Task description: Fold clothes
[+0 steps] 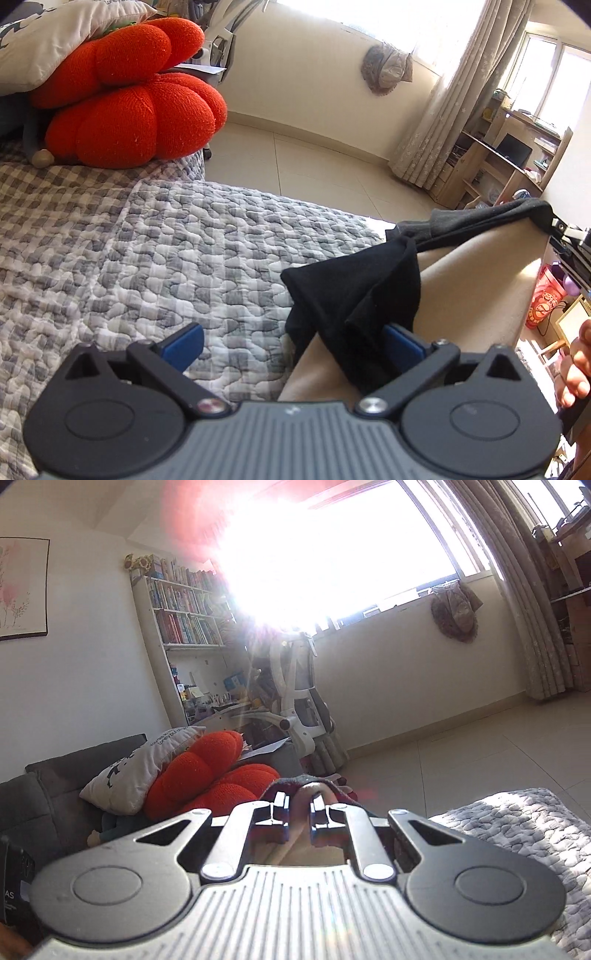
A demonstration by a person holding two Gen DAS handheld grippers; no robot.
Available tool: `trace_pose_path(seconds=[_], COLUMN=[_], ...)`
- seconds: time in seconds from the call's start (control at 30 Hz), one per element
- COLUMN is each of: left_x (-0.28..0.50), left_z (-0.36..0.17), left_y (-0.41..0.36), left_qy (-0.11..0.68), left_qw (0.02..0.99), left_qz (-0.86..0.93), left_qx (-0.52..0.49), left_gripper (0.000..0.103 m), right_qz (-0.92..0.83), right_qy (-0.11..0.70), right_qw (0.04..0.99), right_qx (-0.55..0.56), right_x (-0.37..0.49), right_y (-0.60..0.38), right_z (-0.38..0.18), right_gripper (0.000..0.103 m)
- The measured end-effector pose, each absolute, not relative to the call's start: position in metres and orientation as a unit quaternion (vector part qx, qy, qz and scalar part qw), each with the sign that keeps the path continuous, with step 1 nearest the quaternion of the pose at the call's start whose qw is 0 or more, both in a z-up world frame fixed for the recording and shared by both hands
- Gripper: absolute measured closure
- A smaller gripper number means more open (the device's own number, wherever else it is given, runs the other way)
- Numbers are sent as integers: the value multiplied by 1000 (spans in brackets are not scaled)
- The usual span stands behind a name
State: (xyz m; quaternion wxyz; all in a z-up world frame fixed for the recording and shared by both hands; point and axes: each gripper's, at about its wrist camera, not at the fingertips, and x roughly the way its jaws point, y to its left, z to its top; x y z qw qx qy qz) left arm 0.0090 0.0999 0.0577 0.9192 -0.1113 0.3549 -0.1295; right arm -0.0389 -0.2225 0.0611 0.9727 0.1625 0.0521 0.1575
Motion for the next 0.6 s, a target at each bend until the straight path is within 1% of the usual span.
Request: trace_pose_path(seconds=[0.07, 0.2, 0.27, 0.4, 0.53, 0.6], left_x=[9, 9, 7, -1, 0, 3], left_z=[57, 61, 65, 70, 66, 60], left_y=[99, 100, 99, 86, 70, 62], left_qy=[355, 344, 335, 322, 325, 327], left_qw=[922, 923, 920, 918, 915, 918], left_qz=[-116, -125, -154, -195, -222, -217], left_qx=[-102, -120, -133, -120, -88, -62], left_gripper=[1, 1, 1, 0, 0, 0], right_qz=[143, 143, 163, 204, 233, 248], right_qy=[25, -28, -46, -26, 14, 10], right_qw=[973, 966, 966, 967, 960, 955], right_qx=[180, 213, 194, 152, 156, 165], right_x=[-48, -63, -69, -64, -47, -49], right_y=[-239, -260, -250, -224, -214, -213], right_z=[64, 72, 78, 80, 72, 73], right_gripper=[91, 91, 91, 91, 90, 90])
